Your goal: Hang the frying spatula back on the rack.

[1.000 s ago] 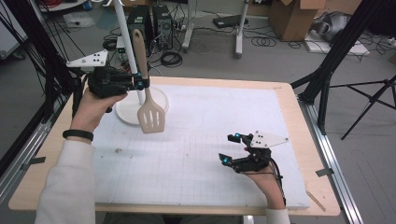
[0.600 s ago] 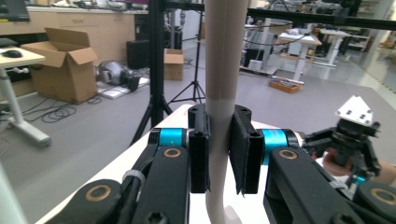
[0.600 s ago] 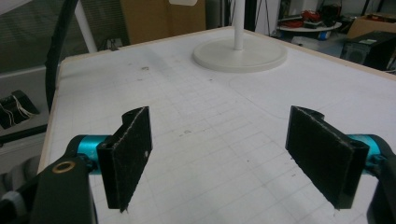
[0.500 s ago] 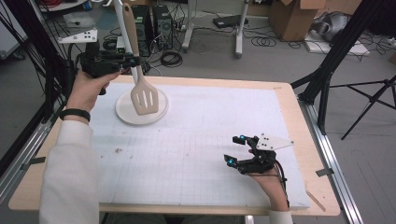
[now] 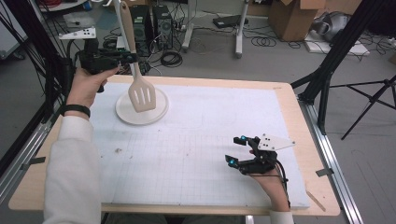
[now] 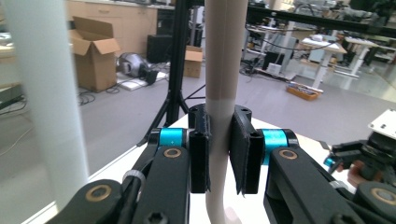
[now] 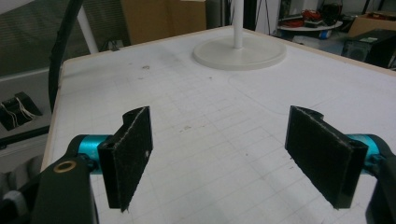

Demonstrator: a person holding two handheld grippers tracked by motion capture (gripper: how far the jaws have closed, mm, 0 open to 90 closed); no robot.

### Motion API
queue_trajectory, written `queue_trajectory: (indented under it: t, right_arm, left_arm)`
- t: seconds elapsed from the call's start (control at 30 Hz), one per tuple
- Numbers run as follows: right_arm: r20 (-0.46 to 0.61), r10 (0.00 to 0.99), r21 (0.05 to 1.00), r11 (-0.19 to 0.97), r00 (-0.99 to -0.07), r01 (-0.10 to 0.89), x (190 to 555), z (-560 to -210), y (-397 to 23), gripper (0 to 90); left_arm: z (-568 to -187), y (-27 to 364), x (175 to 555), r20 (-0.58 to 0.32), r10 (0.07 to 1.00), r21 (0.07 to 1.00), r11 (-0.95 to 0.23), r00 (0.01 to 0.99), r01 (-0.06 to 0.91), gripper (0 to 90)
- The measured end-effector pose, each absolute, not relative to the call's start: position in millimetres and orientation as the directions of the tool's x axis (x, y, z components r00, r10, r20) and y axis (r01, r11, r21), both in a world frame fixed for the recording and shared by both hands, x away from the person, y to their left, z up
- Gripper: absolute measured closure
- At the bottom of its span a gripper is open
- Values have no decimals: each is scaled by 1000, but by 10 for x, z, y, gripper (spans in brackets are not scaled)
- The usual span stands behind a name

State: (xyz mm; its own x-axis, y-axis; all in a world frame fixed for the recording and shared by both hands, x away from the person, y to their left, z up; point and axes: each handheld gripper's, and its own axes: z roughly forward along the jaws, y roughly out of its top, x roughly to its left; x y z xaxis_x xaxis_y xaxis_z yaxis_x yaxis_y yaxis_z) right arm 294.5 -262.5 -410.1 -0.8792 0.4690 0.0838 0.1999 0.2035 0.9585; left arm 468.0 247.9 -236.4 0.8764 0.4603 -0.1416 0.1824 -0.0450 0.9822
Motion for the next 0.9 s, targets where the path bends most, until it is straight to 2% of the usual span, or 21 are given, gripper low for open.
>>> queue_trajectory:
  t: [0.67,0.73,0.87,0.9]
  right_arm:
    - [95,456,960,195,-885,203,2932,-4098,-2635,226]
    - [96,457,960,192,-884,203,2926,-4092,-2638,226]
    - [94,456,961,192,-885,201,2921,-4090,-2644,225]
    - [91,456,961,192,-885,198,2918,-4089,-2644,226]
  left_arm:
    - [-2422,2495,4773,-144,524,980,-42,839,195,772]
    - [-2432,2496,4768,-160,531,980,-13,832,197,743]
    - [-2451,2513,4754,-203,555,972,18,807,232,585]
    - [-2466,2532,4737,-232,557,966,35,797,257,490]
